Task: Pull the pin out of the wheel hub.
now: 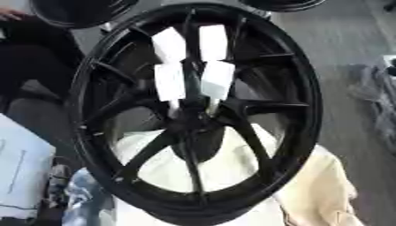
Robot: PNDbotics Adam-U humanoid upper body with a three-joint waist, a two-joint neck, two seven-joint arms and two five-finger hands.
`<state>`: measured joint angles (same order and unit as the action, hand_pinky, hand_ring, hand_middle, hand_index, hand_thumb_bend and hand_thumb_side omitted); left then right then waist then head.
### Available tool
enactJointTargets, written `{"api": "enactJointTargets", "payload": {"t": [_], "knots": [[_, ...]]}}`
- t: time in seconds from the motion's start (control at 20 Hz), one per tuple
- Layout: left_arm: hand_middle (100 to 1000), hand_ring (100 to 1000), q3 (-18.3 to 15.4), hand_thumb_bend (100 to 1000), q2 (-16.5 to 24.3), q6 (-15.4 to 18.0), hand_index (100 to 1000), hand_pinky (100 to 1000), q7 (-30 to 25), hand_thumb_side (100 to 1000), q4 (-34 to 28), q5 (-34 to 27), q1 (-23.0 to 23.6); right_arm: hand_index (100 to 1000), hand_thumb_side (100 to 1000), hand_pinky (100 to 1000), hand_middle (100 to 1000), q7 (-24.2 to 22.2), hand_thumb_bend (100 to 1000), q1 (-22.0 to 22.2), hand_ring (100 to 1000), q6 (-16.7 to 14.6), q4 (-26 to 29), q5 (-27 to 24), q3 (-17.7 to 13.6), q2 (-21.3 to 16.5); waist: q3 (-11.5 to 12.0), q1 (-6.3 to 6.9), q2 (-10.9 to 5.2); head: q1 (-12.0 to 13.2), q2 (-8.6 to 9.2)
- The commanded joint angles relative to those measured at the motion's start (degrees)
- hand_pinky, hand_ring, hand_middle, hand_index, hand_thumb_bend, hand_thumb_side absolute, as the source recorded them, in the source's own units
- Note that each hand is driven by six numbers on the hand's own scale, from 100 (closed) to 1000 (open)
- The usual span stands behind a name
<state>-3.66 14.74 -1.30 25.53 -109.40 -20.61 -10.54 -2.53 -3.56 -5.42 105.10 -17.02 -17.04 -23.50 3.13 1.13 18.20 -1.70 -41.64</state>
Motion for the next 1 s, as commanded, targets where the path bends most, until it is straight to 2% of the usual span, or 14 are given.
{"api": "enactJointTargets", "payload": {"t": [0.05, 0.7, 0.85, 1.0], "knots": [[734, 705, -0.23, 219, 0.21, 0.09, 716, 696, -0.1, 869, -0.83, 0.6, -0.06, 921, 659, 1000, 774, -0.29, 100, -0.35, 860, 0.23, 1.13, 0.05, -0.13, -1.43, -0.07, -0.24, -1.28, -0.1, 0.69], [731, 707, -0.37, 219, 0.12, 0.05, 716, 698, -0.05, 871, -0.83, 0.81, 0.21, 923, 646, 1000, 775, -0.8, 100, -0.35, 863, -0.13, 1.58, 0.06, 0.26, -2.62, -0.02, -0.61, -1.16, -0.46, 0.13], [731, 708, -0.38, 219, 0.38, 0.01, 716, 698, -0.09, 870, -0.76, 0.89, 0.36, 924, 628, 1000, 778, -1.23, 100, -0.04, 866, -1.27, 3.06, -0.53, 0.91, -5.72, -0.18, -0.86, -1.43, -0.51, -0.18], [731, 708, -0.39, 217, 0.79, -0.05, 715, 698, -0.12, 868, -0.66, 1.02, 0.53, 931, 603, 1000, 793, -2.24, 100, 0.27, 882, -3.21, 5.85, -2.27, 1.98, -11.89, -0.43, -1.09, -1.91, -0.53, -0.47]]}}
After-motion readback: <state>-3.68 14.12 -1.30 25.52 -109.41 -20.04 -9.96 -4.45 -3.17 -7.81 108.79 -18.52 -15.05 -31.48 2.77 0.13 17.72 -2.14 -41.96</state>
